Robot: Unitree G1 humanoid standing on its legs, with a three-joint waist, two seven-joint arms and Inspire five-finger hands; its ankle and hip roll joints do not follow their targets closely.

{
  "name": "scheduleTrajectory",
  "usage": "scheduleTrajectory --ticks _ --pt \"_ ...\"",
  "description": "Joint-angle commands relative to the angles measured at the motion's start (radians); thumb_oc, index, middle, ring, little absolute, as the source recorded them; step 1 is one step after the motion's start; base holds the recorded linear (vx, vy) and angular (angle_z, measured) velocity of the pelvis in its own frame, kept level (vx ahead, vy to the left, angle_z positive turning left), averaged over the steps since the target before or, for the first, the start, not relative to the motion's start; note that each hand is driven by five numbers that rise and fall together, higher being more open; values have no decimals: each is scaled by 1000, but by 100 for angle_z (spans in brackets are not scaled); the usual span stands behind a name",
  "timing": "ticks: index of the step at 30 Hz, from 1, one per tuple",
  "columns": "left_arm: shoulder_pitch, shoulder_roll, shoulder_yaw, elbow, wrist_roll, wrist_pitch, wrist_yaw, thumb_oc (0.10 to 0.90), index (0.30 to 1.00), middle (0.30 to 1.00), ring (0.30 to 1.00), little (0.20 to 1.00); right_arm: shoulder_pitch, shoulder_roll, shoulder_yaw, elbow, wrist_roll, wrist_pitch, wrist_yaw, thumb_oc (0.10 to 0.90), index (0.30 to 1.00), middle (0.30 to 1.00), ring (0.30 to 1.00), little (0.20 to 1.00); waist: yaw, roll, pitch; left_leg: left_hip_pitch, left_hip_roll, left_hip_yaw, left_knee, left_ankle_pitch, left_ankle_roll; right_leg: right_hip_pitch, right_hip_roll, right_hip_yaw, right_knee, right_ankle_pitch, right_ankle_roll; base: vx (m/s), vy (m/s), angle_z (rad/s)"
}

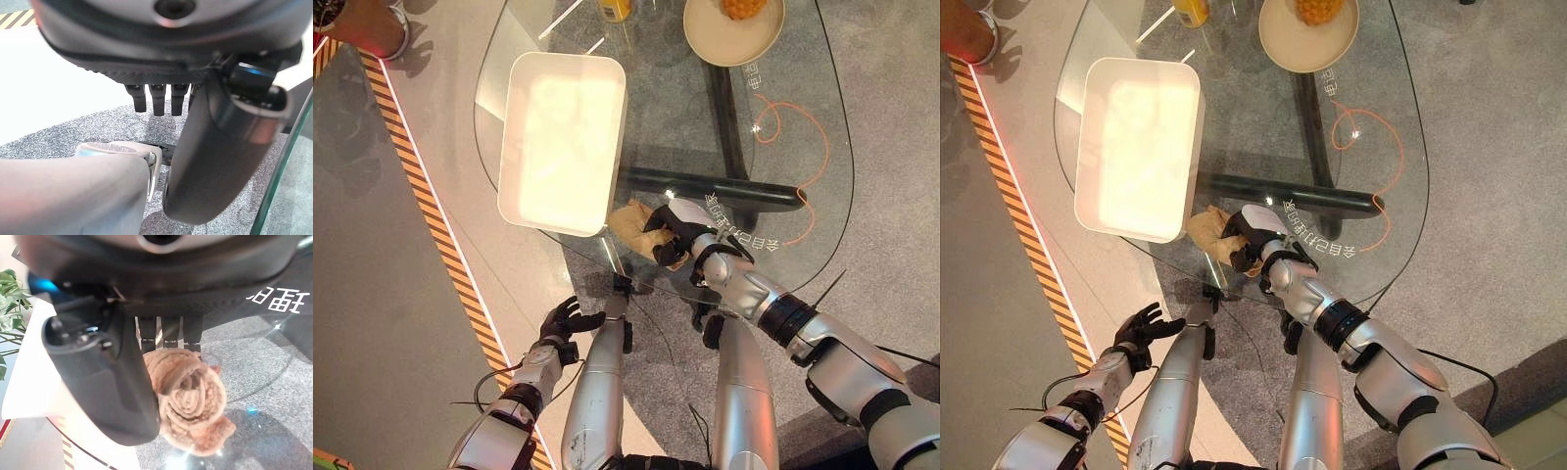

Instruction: Wipe the table with a cloth and put it in the basket.

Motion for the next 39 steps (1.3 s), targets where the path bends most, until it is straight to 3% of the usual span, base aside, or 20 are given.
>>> scheduleTrajectory --ticks 1,9,29,39 --pt "-3 14 -4 23 -14 -14 24 800 900 900 900 900 -69 34 -18 -84 26 -86 -99 100 300 300 300 200 -8 18 -20 -19 -80 76 148 -123 73 18 29 23 -195 144 43 0 0 0" --pt "-4 26 -2 34 -23 -15 30 800 900 900 900 900 -102 -32 -134 0 132 -113 -368 100 300 300 300 200 -3 12 -20 -29 -65 69 155 -126 78 9 29 18 -179 148 48 4 -16 2" --pt "8 68 7 42 -57 -22 6 800 900 900 900 900 -97 -187 -319 205 240 -125 -642 100 300 300 300 200 -17 5 -20 -58 -61 61 200 -163 102 -15 35 23 -151 140 47 1 2 1" --pt "3 89 1 55 -64 -30 -15 800 900 900 900 900 -60 -227 -439 537 262 -185 -713 100 300 300 300 200 -12 5 -20 -77 -61 51 218 -178 116 -25 42 22 -145 139 49 0 -7 1"
